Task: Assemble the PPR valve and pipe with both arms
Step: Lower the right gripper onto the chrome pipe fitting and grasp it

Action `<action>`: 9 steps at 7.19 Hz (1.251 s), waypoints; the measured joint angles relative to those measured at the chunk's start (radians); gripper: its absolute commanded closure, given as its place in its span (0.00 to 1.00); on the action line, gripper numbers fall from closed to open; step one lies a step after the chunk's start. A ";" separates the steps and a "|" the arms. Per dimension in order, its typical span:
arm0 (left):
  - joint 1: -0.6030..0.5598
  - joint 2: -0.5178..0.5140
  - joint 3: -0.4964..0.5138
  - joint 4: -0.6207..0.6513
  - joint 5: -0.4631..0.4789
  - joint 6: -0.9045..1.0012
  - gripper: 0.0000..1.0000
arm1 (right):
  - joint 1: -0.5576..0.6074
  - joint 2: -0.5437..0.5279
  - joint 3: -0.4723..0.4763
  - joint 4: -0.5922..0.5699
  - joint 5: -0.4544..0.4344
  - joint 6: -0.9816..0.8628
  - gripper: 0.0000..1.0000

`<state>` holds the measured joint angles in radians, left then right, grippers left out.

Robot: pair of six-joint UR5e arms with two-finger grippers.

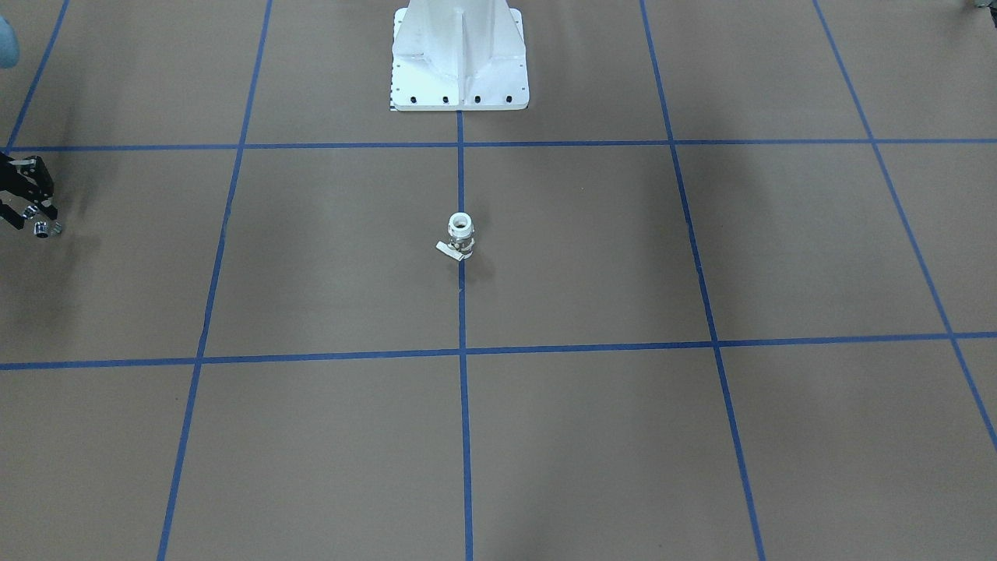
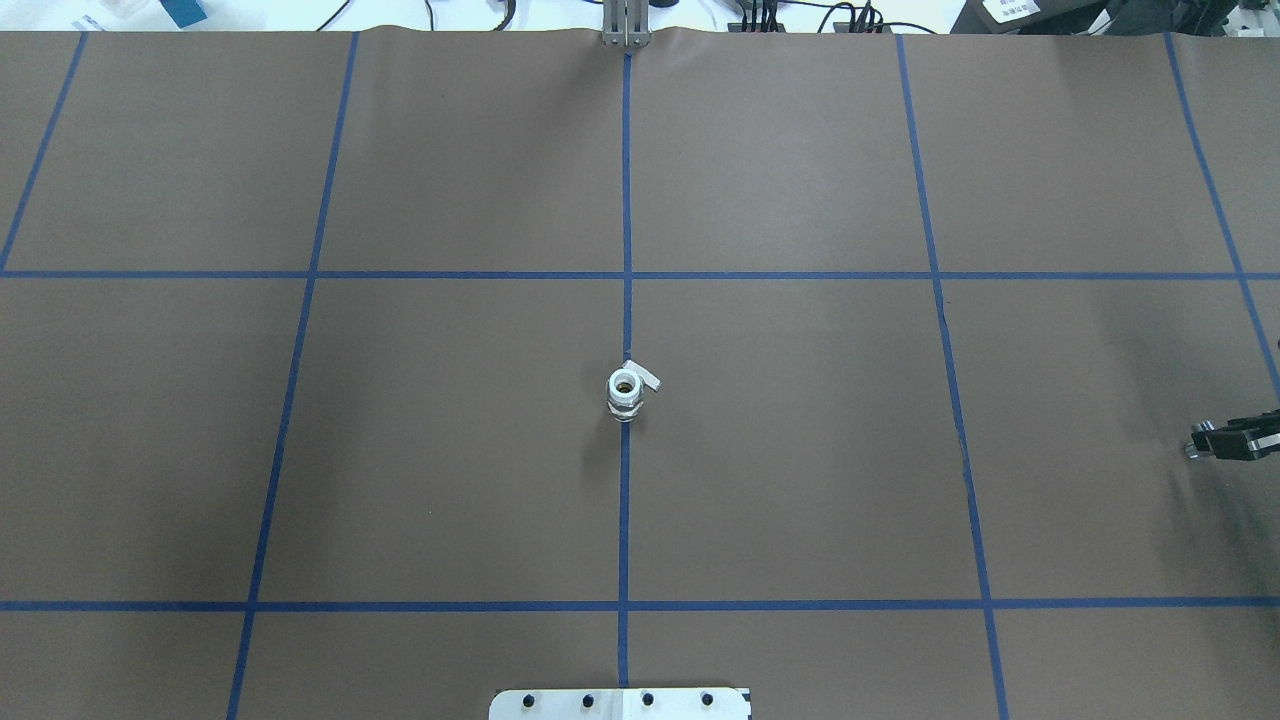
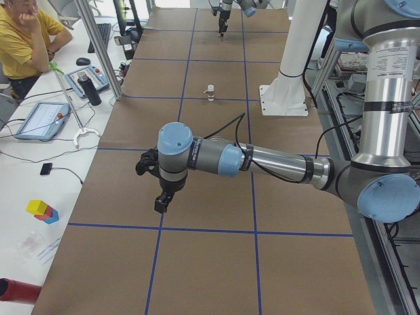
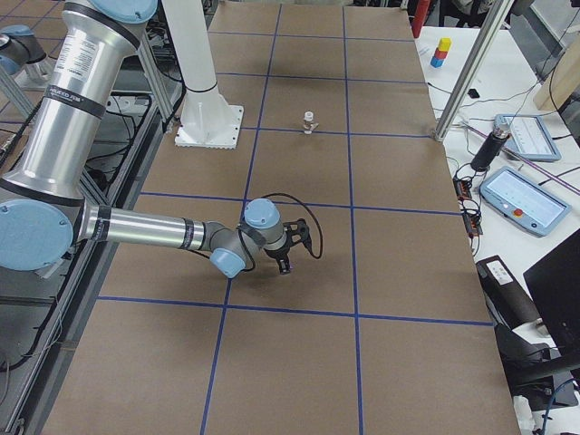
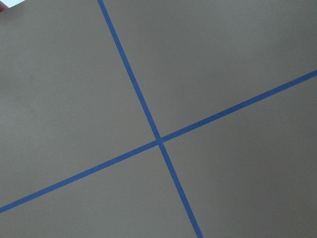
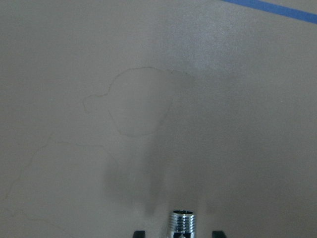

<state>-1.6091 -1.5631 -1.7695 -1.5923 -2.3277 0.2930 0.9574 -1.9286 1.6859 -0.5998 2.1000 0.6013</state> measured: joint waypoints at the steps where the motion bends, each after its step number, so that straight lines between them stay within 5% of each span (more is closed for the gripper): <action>1: 0.000 0.000 -0.001 0.000 0.000 0.000 0.00 | -0.002 0.000 0.000 0.000 0.000 0.000 0.51; 3: 0.000 0.000 -0.001 0.000 -0.001 0.000 0.00 | -0.006 -0.003 -0.001 0.000 -0.011 -0.001 0.76; 4: 0.000 0.000 -0.001 0.000 -0.001 0.000 0.00 | -0.007 -0.005 -0.001 0.000 -0.016 -0.001 0.98; 9: 0.000 0.017 -0.003 0.000 -0.020 -0.002 0.00 | -0.008 0.024 0.010 -0.001 -0.020 -0.003 1.00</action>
<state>-1.6094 -1.5461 -1.7721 -1.5923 -2.3476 0.2911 0.9498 -1.9045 1.6960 -0.6004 2.0802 0.5983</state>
